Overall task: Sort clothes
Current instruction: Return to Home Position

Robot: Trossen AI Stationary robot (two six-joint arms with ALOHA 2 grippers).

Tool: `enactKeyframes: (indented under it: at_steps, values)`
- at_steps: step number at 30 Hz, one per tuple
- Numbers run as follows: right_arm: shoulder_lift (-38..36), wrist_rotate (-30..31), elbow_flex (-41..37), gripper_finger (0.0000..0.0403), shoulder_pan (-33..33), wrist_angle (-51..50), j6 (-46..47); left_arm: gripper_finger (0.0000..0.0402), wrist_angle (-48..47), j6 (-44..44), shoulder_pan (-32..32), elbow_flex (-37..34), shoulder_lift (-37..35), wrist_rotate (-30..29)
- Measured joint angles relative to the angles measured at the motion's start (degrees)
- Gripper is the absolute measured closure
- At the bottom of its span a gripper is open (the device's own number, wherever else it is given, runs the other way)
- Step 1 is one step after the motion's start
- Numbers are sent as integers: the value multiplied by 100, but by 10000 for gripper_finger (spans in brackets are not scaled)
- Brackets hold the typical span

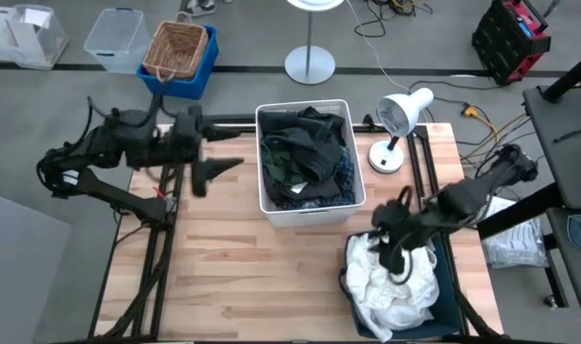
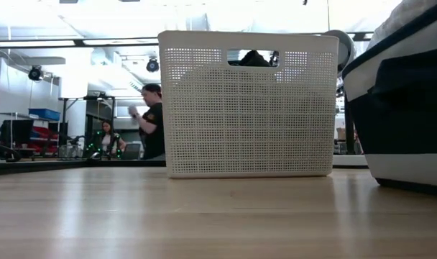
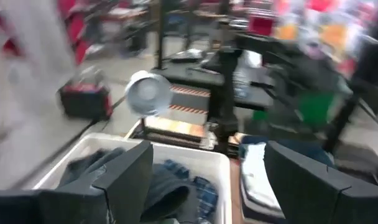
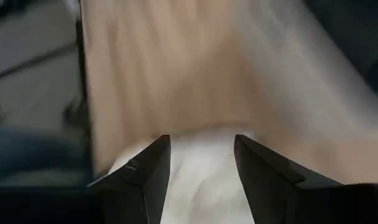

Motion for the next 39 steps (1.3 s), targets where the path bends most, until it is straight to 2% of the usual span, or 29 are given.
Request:
enactKeyframes:
  at_steps: [2, 5, 7, 10, 13, 15, 17, 19, 21, 23, 26, 29, 32, 35, 39]
  values:
    - [-221, 809, -6, 233, -7, 306, -742, 119, 144, 459, -289, -158, -195, 61]
    - [-398, 2243, -17, 235, -94, 1159, -1984, 119, 891, 802, -740, -693, -602, 87]
    - [-434, 2736, -17, 242, -304, 1898, -2911, 119, 1558, 865, -981, -1236, -954, 82]
    - [-422, 2428, -76, 261, -937, 3175, -4161, 119, 2534, 939, -1097, -2191, -1439, -209]
    - [-403, 1570, -102, 281, -1617, 4052, -5157, 119, 3248, 860, -1089, -2979, -1736, -1287]
    - [-412, 1367, -75, 292, -1995, 4370, -5489, 119, 3368, 708, -1086, -3351, -1851, -1934]
    - [-453, 1395, 27, 302, -2229, 4362, -5488, 119, 3403, 640, -1086, -3600, -1939, -2231]
    - [-541, 1413, 121, 311, -2432, 4375, -5136, 119, 3178, 521, -1092, -3757, -2021, -2239]
    - [-674, 1389, 136, 320, -2490, 4335, -4919, 119, 3017, 364, -1100, -3872, -2069, -1999]
    - [-860, 1205, 42, 327, -2425, 4113, -5266, 119, 2990, 356, -1104, -3974, -2116, -1723]
    - [-1229, 1008, -353, 336, -2327, 4048, -5417, 119, 2954, 1012, -1146, -4010, -2343, -1197]
    - [-1875, 943, -937, 343, -2361, 4113, -5345, 119, 2951, 1479, -1173, -4126, -2661, -965]
    - [-2649, 572, -1732, 348, -2369, 4694, -5394, 119, 3066, 1607, -1171, -4504, -3025, -966]
    - [-3412, 240, -2550, 350, -2376, 5389, -5504, 119, 3820, 1898, -1167, -5106, -3374, -965]
    - [-4395, 288, -3481, 347, -2385, 5908, -5395, 119, 4523, 2354, -1163, -5821, -3862, -968]
